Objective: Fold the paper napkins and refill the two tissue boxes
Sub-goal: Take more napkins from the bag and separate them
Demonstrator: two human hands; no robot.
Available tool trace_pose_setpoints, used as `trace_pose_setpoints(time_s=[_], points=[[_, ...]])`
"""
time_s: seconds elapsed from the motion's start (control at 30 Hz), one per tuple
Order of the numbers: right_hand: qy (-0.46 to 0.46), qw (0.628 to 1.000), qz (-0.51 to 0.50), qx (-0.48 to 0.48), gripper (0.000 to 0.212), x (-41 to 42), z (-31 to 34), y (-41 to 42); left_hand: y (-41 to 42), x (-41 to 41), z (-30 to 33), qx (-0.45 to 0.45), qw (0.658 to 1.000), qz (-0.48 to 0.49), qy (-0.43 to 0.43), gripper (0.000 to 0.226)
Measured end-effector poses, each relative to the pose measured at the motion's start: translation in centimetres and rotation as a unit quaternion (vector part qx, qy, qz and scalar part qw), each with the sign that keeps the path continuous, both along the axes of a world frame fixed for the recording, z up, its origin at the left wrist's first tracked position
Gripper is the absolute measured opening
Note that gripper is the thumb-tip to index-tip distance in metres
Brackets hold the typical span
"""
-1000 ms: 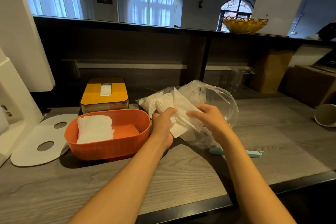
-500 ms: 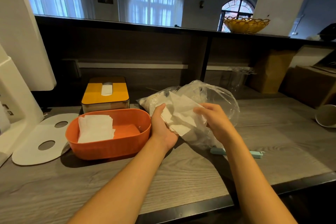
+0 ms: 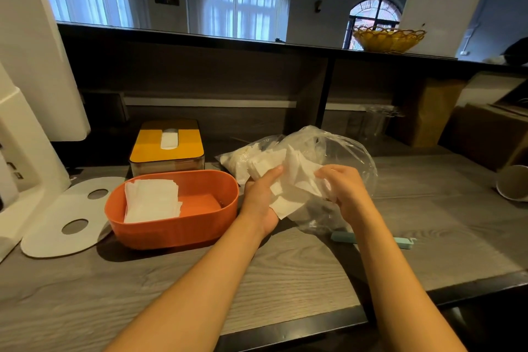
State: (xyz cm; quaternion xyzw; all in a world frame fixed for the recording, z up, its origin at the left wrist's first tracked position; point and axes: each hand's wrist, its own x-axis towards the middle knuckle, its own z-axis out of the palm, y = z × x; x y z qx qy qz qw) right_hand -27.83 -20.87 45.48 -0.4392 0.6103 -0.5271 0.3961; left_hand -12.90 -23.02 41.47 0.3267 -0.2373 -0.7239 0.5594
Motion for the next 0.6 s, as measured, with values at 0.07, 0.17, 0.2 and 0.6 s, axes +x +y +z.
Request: trace_pose_setpoints(time_s=[0.07, 0.17, 0.2, 0.6], points=[[-0.021, 0.999, -0.025, -0.036, 0.016, -0.2, 0.0, 0.1, -0.2, 0.0, -0.1, 0.011, 1.0, 0.01, 0.027, 0.046], [-0.094, 0.99, -0.037, -0.102, 0.016, -0.6, 0.3, 0.1, 0.5, 0.0, 0.4, 0.021, 0.997, -0.01, 0.08, 0.021], [-0.116, 0.986, -0.023, -0.12, 0.018, -0.7, 0.4, 0.1, 0.8, 0.1, 0.5, 0.026, 0.995, -0.012, 0.093, 0.022], [0.039, 0.986, 0.058, -0.152, 0.018, -0.1, -0.8, -0.6, 0.4, 0.6, -0.4, -0.005, 0.985, -0.137, 0.108, 0.073]])
